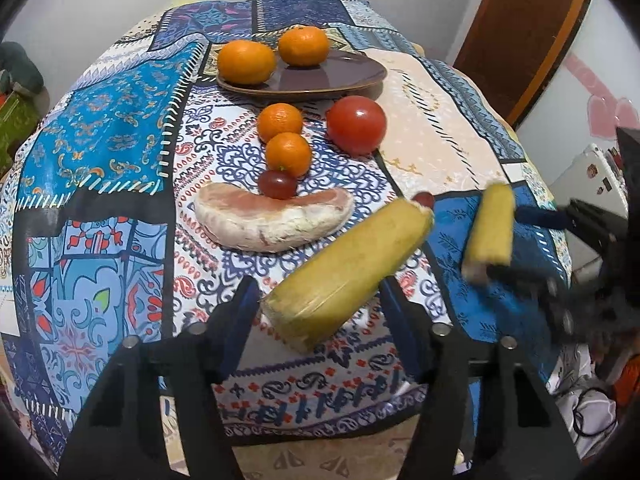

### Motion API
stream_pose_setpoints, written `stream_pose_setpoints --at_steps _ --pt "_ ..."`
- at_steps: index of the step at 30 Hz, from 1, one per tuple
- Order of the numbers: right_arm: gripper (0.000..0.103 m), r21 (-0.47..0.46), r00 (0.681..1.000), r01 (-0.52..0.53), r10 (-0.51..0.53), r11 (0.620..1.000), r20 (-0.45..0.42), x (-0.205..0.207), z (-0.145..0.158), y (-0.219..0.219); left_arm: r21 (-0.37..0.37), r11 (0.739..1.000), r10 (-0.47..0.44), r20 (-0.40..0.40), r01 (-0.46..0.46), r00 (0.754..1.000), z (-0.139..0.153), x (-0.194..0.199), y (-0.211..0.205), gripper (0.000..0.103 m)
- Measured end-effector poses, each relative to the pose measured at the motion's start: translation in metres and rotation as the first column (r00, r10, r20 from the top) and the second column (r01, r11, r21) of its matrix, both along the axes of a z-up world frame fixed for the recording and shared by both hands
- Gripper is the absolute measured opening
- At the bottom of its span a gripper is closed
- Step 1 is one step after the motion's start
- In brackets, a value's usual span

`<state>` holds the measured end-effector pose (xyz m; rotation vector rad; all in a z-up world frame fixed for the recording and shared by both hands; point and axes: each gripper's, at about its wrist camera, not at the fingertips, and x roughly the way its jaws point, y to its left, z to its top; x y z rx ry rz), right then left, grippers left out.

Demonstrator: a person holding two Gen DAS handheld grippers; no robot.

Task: Organize fruits
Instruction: 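Move the right tool to a yellow cylinder while the left tool grasps another, then grasp the yellow cylinder with the right tool while the left tool lifts its cylinder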

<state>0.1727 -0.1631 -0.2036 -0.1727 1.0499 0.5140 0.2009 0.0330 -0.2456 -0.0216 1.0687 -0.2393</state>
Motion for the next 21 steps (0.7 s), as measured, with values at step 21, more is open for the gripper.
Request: stream_pose_setpoints --at_steps 21 --pt "0.070 0.059 0.980 0.199 -0.199 0.978 0.000 0.036 0.015 -0.073 -0.006 0.994 -0.109 -0.024 0.109 0.994 0.014 0.007 -0.040 0.043"
